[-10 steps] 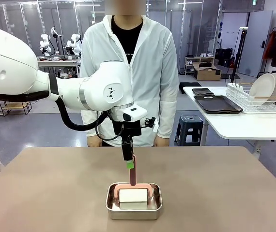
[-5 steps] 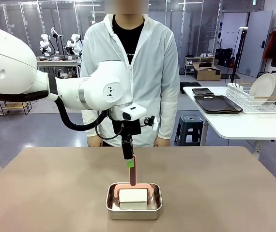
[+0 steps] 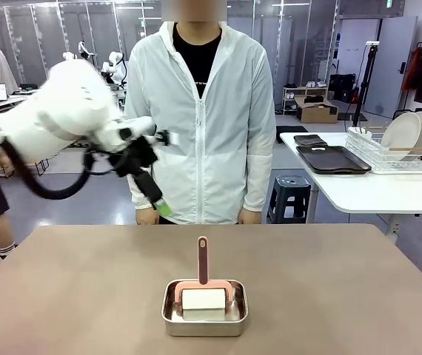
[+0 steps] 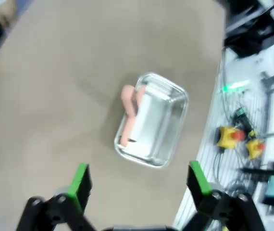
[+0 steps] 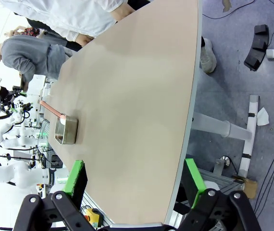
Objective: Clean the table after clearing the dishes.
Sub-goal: Place the Lint Roller back on top of the Airtight Container.
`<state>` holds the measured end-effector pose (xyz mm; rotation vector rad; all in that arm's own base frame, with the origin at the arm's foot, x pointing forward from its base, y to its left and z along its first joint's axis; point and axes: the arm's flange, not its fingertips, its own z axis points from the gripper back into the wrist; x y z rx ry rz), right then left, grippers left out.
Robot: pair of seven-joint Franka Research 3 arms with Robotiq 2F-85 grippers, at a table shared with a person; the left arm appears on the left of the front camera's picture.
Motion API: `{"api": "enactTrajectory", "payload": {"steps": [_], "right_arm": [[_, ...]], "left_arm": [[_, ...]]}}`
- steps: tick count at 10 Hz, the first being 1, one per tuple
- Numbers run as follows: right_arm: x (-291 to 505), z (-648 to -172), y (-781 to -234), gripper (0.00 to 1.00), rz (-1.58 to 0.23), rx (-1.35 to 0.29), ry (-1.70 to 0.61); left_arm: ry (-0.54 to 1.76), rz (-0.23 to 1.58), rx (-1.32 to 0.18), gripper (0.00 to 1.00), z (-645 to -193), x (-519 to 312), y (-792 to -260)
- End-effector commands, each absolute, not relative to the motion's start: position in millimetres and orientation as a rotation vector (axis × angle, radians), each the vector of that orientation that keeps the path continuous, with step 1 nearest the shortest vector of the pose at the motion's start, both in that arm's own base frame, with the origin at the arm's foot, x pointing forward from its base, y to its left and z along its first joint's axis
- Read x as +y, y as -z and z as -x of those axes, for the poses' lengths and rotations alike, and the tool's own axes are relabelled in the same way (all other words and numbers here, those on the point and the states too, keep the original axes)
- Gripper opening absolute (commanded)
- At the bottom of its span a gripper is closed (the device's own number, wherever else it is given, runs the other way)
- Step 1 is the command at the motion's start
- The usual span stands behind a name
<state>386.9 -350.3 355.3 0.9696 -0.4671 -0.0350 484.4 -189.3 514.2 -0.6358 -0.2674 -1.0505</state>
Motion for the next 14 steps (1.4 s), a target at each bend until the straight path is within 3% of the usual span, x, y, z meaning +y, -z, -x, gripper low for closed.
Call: {"api": "enactTrajectory", "payload": {"steps": [1, 3, 6, 10, 14], "right_arm": [[-345.7, -382.6, -355.8, 1.0, -0.956, -0.465, 0.031], [-345.7, -382.6, -355.8, 1.0, -0.956, -0.465, 0.031], [-345.7, -382.6, -355.8, 1.0, -0.956, -0.465, 0.031], [-345.7, -382.6, -355.8, 1.0, -0.956, -0.465, 0.031], [-345.7, -382.6, -355.8, 1.0, -0.956, -0.465, 0.031]], "left_arm": [[0.821, 0.953, -0.367, 1.0, -456.6, -112.2, -492.0], [0.666, 1.175, -0.459, 1.0, -440.6, -42.0, -476.4], [0.434, 1.365, -0.555, 1.0, -416.4, 63.7, -459.1], [0.178, 1.342, -0.724, 1.0, -391.6, 208.6, -437.8], [0.076, 1.187, -0.792, 1.0, -372.3, 267.4, -425.3]]}}
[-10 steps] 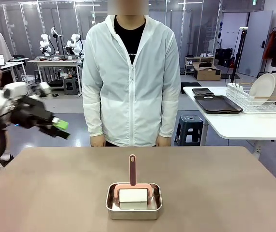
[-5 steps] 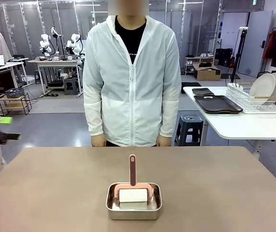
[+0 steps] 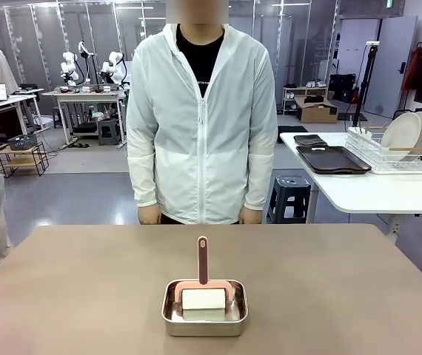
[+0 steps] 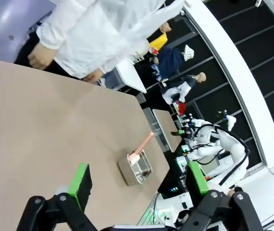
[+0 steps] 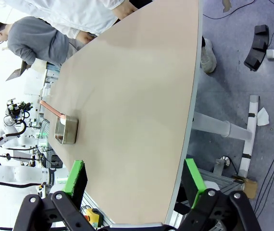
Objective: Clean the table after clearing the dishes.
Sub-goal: Place the Lint Roller back on top of the Airtight Container.
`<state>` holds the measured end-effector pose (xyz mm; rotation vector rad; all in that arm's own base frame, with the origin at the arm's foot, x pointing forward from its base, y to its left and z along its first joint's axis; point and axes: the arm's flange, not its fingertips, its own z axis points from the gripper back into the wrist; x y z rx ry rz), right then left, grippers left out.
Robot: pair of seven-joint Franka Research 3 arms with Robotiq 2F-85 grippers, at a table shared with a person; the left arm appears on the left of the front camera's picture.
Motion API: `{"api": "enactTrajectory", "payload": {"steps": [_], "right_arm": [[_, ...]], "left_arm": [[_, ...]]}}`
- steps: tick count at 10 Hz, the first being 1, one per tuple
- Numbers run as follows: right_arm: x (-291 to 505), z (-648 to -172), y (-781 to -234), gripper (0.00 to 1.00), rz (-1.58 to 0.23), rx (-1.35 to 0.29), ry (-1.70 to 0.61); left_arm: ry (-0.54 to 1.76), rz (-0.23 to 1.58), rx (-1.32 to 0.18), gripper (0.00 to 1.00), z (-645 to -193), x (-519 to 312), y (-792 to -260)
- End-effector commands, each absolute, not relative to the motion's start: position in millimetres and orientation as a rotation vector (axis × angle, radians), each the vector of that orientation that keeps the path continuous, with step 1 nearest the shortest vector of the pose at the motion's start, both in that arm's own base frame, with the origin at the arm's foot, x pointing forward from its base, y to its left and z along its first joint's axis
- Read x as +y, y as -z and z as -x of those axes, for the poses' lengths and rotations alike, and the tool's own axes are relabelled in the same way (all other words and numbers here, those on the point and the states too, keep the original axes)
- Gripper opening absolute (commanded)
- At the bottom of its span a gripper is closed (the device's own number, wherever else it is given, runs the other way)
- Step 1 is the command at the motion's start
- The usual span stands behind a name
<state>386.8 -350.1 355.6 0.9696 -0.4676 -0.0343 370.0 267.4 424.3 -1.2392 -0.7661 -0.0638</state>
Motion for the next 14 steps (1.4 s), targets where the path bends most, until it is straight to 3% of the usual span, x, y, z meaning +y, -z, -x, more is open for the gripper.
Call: {"api": "enactTrajectory", "payload": {"steps": [1, 14], "right_arm": [[-345.7, -382.6, -355.8, 1.0, -0.956, -0.465, 0.031], [-345.7, -382.6, -355.8, 1.0, -0.956, -0.465, 0.031]], "left_arm": [[0.062, 1.155, -0.834, 1.0, -372.9, 269.1, -428.7], [0.06, 1.208, -0.784, 1.0, -370.8, 272.1, -425.4]]}}
